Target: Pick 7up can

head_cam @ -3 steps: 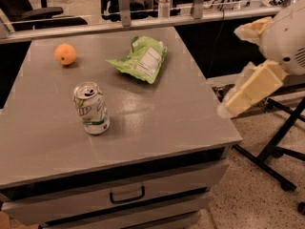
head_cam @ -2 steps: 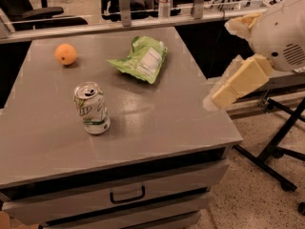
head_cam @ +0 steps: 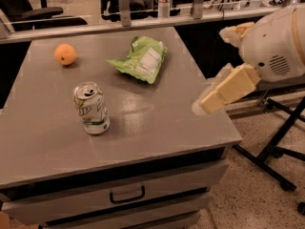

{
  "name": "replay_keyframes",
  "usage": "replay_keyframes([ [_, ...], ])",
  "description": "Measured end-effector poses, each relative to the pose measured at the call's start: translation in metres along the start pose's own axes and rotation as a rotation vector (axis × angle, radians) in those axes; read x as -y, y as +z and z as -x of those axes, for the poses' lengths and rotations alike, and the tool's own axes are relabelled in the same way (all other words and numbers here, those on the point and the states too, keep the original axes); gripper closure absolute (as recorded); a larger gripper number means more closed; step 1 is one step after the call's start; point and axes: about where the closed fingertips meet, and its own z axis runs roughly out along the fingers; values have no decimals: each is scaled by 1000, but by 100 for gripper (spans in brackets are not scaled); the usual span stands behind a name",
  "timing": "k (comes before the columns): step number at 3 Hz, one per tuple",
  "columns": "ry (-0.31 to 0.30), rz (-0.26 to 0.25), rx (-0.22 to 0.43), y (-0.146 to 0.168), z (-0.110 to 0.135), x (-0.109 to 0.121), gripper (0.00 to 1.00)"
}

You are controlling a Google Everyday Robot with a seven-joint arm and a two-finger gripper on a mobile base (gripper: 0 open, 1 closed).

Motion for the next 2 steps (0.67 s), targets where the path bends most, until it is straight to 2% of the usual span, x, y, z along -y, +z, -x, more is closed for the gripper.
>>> replay_keyframes([
  [1,48,11,76,42,5,-14,0],
  [2,73,44,191,86,23,-28,0],
])
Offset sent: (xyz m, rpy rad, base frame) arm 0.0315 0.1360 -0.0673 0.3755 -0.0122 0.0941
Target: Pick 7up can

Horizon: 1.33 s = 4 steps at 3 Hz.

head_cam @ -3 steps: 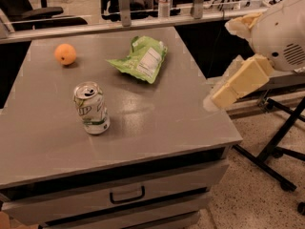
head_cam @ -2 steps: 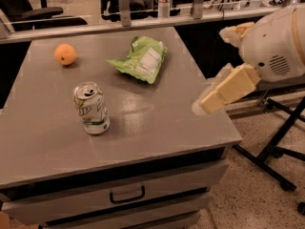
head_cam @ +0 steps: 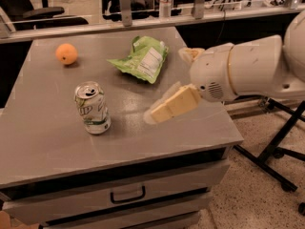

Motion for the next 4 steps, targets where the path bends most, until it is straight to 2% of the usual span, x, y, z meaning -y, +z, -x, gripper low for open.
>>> replay_keyframes([
  [2,-9,94,191,79,21,-36,0],
  [3,8,118,256,113,25,-52,0],
  [4,23,126,294,142,29,-62,0],
])
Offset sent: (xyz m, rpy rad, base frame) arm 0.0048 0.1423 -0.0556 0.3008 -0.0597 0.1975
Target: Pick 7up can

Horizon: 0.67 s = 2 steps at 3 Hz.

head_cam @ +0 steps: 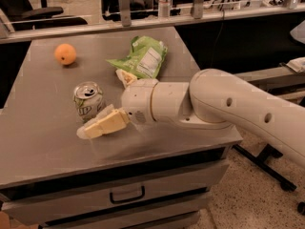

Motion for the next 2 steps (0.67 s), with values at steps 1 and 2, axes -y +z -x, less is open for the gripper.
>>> replay_keyframes([
  [1,7,14,39,21,1,-4,14],
  [2,10,27,68,32,3,-8,38],
])
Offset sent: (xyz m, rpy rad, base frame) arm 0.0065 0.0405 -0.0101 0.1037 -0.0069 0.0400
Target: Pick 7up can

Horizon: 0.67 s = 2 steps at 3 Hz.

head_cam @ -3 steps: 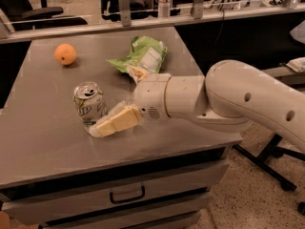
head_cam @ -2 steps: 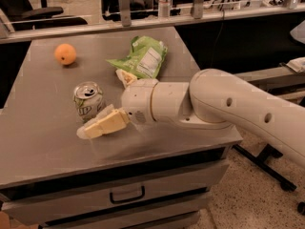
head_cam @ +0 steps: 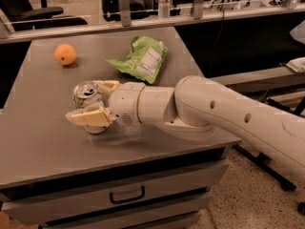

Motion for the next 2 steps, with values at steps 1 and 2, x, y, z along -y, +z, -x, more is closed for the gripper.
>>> replay_keyframes([
  [1,7,-18,34,0,5,5,61],
  [2,17,-84,71,-21,26,30,84],
])
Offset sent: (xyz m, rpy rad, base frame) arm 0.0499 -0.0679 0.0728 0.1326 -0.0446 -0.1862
